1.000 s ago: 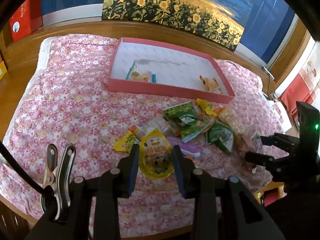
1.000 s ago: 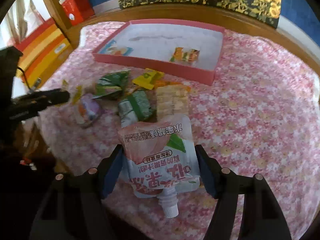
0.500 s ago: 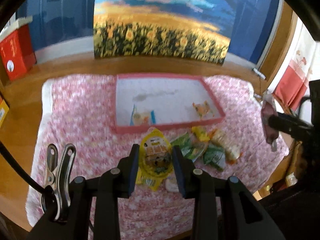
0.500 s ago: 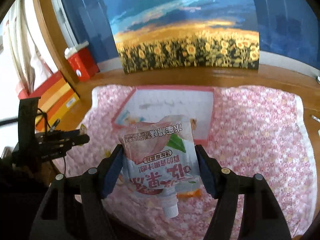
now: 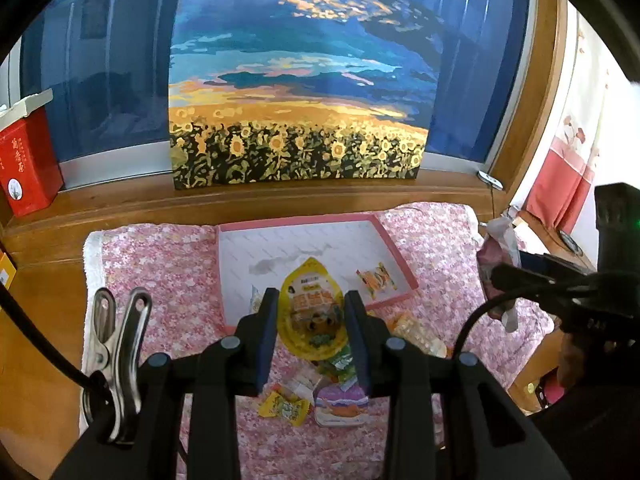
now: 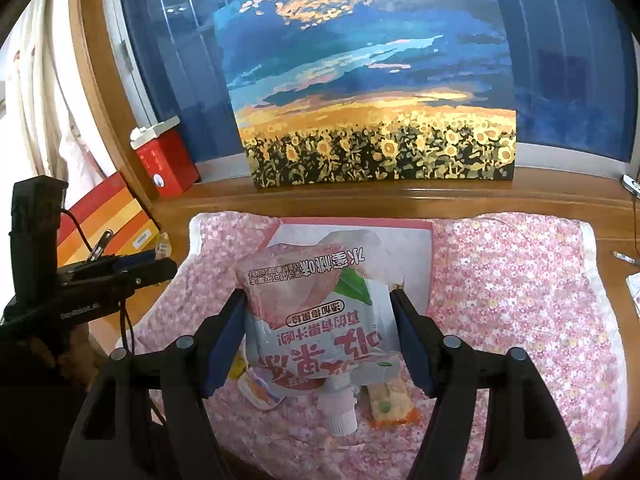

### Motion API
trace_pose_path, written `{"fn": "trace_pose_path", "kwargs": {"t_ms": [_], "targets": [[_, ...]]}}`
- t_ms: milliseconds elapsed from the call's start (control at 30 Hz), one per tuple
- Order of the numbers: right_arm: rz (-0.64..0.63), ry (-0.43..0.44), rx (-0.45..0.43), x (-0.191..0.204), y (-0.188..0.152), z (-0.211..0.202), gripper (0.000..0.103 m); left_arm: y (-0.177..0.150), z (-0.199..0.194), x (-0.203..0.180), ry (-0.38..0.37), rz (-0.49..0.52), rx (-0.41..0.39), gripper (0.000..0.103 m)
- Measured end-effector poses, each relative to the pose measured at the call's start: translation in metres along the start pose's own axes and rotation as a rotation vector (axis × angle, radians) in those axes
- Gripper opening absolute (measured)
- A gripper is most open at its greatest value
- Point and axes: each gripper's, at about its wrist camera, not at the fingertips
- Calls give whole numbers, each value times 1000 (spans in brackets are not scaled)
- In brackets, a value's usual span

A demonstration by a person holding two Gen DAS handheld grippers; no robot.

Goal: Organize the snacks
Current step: 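Carry both pouches over the pink tray and open both tools to release them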

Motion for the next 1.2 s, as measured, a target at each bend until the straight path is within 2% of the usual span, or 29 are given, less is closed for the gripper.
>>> {"fn": "trace_pose_path", "kwargs": {"t_ms": [267, 567, 867, 1200], "targets": [[-14, 2, -17, 1, 5, 0, 71, 9, 3, -4, -24, 42, -34, 34], [-5, -10, -5, -5, 12, 11, 71, 17, 19, -3, -40, 50, -31, 34], [17, -7, 31, -14, 22, 31, 72, 27, 46, 11, -43, 6, 13, 34], [60, 18, 128, -29, 34, 71, 72, 32, 85, 29, -35, -53, 102, 34]]}}
Point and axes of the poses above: each gripper's, at about its wrist camera, not at the fingertips, and z roughly the way its jaws point, x to its left, y to its top, and after that the axes turned 10 degrees about x, right-handed
